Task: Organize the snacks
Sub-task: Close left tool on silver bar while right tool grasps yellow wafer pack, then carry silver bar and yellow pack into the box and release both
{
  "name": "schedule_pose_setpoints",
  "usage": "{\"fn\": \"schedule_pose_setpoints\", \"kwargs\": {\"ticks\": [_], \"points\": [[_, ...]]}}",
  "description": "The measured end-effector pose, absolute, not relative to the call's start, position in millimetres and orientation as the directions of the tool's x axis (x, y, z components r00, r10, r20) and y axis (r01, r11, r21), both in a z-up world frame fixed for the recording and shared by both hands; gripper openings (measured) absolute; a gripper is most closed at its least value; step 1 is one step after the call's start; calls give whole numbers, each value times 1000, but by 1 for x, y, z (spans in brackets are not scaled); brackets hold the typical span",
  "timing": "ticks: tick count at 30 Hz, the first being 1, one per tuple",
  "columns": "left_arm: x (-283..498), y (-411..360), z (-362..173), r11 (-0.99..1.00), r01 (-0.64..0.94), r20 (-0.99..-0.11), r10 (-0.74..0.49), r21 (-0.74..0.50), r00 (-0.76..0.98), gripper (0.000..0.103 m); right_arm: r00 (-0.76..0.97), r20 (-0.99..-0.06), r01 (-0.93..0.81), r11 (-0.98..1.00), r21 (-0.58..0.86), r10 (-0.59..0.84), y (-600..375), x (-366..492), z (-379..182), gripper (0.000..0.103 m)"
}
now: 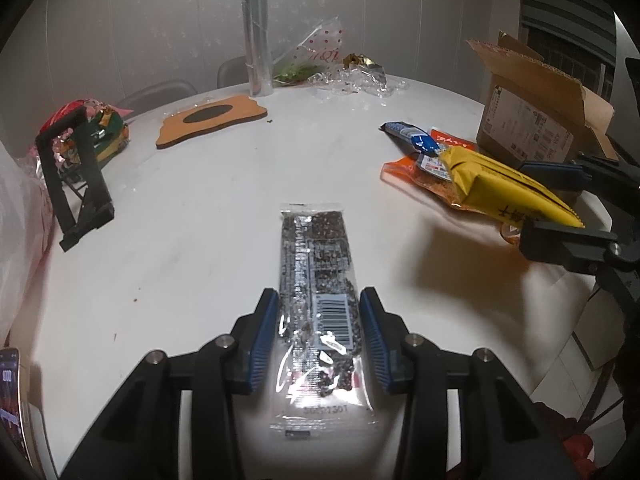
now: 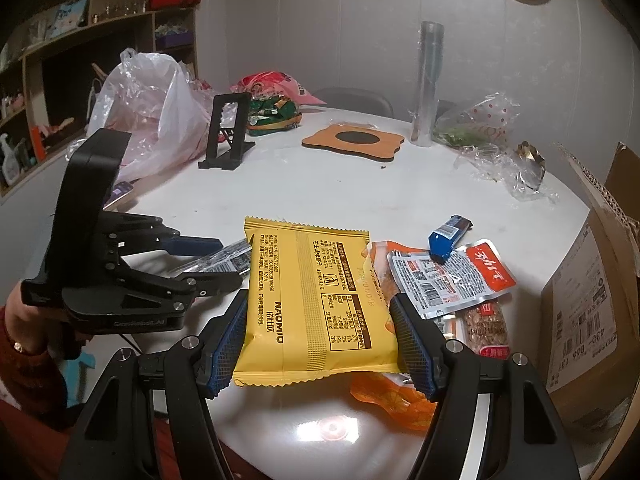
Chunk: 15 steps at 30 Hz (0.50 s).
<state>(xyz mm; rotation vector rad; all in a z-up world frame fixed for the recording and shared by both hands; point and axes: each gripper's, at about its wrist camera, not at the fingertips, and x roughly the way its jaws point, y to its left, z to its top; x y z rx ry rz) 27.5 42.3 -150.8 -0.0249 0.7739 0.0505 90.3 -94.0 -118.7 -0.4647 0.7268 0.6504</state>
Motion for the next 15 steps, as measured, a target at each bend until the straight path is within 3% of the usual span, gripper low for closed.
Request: {"fn": "schedule_pose_setpoints", "kwargs": {"ticks": [15], "points": [[26,47,-116,998,-47,-625,17,-31,781,39,602,-684,-681,712,-172,412,-98,83,-90,66]]}}
